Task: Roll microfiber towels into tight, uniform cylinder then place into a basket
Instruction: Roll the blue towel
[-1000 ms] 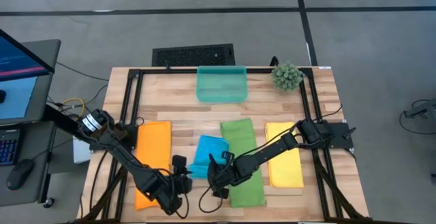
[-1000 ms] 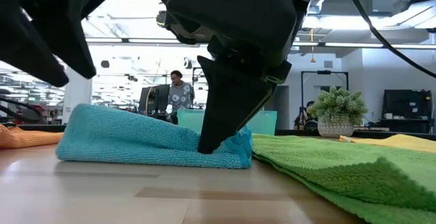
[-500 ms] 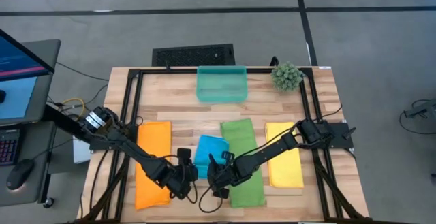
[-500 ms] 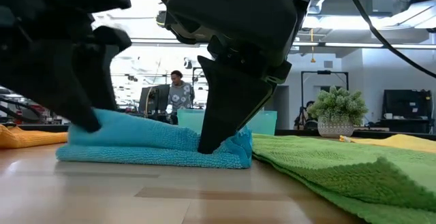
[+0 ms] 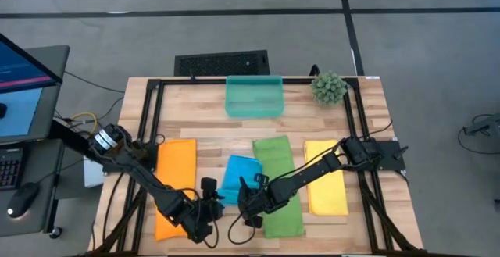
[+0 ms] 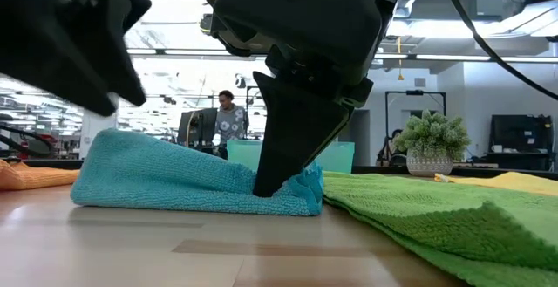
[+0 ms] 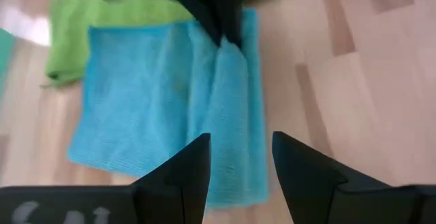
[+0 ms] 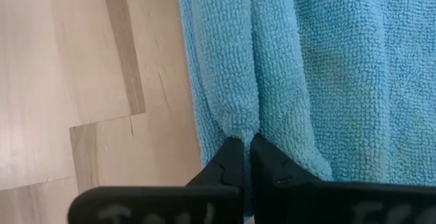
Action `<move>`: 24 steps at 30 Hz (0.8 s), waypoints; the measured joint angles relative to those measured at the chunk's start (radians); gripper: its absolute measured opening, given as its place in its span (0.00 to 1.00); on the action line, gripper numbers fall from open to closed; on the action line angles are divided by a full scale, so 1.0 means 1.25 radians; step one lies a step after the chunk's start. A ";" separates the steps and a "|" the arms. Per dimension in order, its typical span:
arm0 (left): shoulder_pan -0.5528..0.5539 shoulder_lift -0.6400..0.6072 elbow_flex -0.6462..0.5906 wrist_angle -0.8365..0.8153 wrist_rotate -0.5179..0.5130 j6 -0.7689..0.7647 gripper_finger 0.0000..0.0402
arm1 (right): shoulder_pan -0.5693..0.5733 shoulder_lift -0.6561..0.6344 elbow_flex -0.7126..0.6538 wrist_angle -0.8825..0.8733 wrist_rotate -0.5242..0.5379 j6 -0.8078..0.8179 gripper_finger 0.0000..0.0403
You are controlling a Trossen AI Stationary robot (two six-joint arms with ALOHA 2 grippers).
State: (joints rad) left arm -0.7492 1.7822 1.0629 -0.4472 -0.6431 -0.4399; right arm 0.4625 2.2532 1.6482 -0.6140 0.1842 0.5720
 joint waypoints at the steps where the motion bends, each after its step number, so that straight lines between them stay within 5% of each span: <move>1: 0.003 0.002 -0.008 -0.006 0.003 -0.006 0.38 | 0.000 0.000 0.000 0.000 0.000 0.000 0.06; 13: 0.061 0.002 -0.107 0.127 0.096 -0.031 0.38 | 0.000 0.000 0.000 0.000 0.000 -0.003 0.06; 24: 0.042 -0.009 -0.109 0.107 0.022 -0.028 0.38 | 0.000 0.000 0.000 0.000 -0.001 -0.004 0.05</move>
State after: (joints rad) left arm -0.6973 1.7705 0.9267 -0.3139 -0.6160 -0.4746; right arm 0.4629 2.2532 1.6482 -0.6140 0.1833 0.5671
